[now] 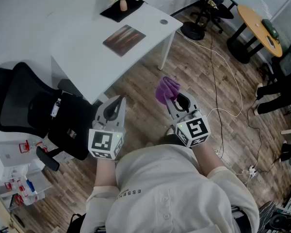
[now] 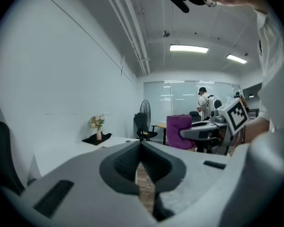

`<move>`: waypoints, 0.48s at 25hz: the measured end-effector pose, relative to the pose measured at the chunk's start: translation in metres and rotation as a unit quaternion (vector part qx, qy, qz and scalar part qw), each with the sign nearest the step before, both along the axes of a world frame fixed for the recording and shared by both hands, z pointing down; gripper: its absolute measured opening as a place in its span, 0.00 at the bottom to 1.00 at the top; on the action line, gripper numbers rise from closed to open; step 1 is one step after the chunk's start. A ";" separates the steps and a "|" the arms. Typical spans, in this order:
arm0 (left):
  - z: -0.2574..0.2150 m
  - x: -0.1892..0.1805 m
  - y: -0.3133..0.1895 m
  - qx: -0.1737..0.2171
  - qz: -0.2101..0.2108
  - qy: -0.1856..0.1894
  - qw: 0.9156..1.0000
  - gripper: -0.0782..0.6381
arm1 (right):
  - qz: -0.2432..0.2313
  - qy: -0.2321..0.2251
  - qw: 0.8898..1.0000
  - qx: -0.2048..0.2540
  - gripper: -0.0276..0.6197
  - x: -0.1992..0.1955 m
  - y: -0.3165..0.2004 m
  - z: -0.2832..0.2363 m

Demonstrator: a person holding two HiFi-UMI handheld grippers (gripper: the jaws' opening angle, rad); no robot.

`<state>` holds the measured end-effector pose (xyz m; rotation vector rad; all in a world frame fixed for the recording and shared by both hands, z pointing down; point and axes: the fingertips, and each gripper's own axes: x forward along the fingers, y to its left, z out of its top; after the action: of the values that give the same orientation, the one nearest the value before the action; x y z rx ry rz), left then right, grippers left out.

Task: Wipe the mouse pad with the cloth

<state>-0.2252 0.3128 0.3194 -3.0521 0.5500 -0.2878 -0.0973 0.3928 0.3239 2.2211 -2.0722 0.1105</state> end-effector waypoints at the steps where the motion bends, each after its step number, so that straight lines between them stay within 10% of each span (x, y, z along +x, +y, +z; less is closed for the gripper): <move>1: 0.000 0.000 0.001 -0.002 0.001 0.002 1.000 0.11 | 0.000 0.000 1.000 0.000 0.19 0.000 0.001 0.000; 12: 0.002 0.002 -0.001 -0.004 0.004 0.005 1.000 0.11 | -0.008 -0.001 1.000 0.007 0.19 -0.003 -0.002 0.002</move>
<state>-0.2228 0.3123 0.3215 -3.0641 0.5383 -0.2761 -0.1001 0.3906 0.3256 2.2127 -2.0968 0.0980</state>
